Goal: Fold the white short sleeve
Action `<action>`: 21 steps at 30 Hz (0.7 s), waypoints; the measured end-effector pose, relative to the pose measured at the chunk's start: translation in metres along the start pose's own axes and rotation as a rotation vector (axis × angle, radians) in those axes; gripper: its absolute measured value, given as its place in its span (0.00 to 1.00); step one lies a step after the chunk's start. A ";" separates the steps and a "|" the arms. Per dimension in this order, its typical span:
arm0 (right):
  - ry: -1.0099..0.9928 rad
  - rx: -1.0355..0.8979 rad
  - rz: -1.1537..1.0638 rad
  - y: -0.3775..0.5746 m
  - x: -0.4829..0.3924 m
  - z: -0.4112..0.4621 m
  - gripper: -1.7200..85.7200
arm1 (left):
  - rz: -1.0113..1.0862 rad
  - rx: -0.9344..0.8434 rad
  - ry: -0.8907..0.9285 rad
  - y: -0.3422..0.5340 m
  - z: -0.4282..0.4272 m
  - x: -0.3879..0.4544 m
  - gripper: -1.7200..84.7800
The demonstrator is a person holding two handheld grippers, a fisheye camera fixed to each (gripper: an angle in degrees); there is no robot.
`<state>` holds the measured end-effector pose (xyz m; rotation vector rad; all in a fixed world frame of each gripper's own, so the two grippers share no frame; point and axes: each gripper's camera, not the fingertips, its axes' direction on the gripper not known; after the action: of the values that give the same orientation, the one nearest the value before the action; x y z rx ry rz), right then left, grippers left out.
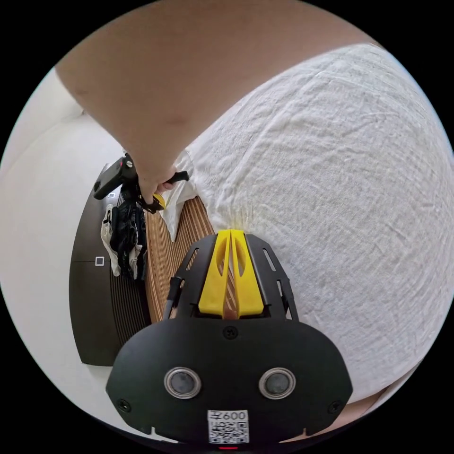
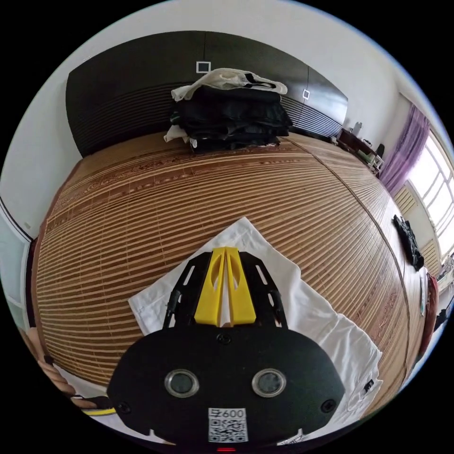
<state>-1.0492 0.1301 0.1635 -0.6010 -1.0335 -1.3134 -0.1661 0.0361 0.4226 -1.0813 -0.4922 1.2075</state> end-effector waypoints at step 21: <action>-0.144 -0.083 -0.139 0.078 0.017 -0.111 0.01 | 0.015 0.058 0.013 0.038 0.013 0.000 0.02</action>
<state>-0.9460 0.0437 0.1426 -0.7048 -1.1590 -1.4574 -0.1955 0.0404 0.3950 -1.0440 -0.4374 1.2204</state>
